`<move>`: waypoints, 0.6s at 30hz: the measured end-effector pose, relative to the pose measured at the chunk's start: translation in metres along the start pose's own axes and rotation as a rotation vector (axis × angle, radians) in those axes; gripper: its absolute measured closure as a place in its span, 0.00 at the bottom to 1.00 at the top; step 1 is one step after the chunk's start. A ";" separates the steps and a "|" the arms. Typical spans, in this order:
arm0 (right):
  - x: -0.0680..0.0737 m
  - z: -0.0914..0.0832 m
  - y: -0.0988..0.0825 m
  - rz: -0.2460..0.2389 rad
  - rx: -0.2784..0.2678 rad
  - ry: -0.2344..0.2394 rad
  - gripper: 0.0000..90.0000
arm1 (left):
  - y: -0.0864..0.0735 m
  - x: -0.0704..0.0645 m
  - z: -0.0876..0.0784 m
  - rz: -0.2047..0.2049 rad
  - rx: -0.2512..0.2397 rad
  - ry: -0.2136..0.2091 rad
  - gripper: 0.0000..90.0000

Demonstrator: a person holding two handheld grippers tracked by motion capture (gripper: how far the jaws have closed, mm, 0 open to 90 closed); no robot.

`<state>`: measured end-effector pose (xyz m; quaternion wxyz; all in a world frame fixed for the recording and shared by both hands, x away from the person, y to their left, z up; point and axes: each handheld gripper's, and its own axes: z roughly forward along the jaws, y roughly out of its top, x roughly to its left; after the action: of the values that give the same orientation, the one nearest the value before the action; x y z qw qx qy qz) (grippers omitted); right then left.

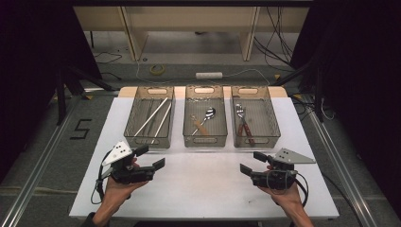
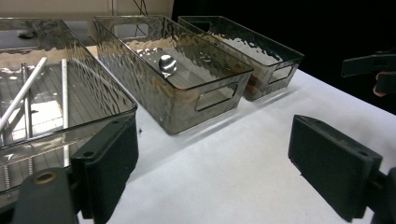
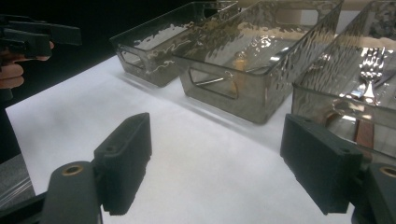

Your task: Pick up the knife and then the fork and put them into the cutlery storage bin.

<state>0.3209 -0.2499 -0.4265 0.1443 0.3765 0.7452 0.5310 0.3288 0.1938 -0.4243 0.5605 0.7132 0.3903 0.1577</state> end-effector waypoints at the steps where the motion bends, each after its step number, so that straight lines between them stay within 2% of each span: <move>1: 0.000 -0.001 -0.002 0.001 0.000 -0.002 0.29 | 0.000 0.000 0.000 -0.002 -0.001 -0.002 0.17; 9: 0.000 -0.008 -0.011 0.010 0.000 -0.019 0.29 | -0.001 -0.002 0.000 -0.002 0.010 -0.016 0.17; 18: -0.001 -0.007 -0.011 0.008 -0.003 -0.026 0.28 | -0.002 -0.003 0.000 0.000 0.016 -0.021 0.17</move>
<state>0.3129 -0.2571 -0.4338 0.1525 0.3862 0.7411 0.5276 0.3260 0.1918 -0.4256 0.5589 0.7193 0.3856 0.1468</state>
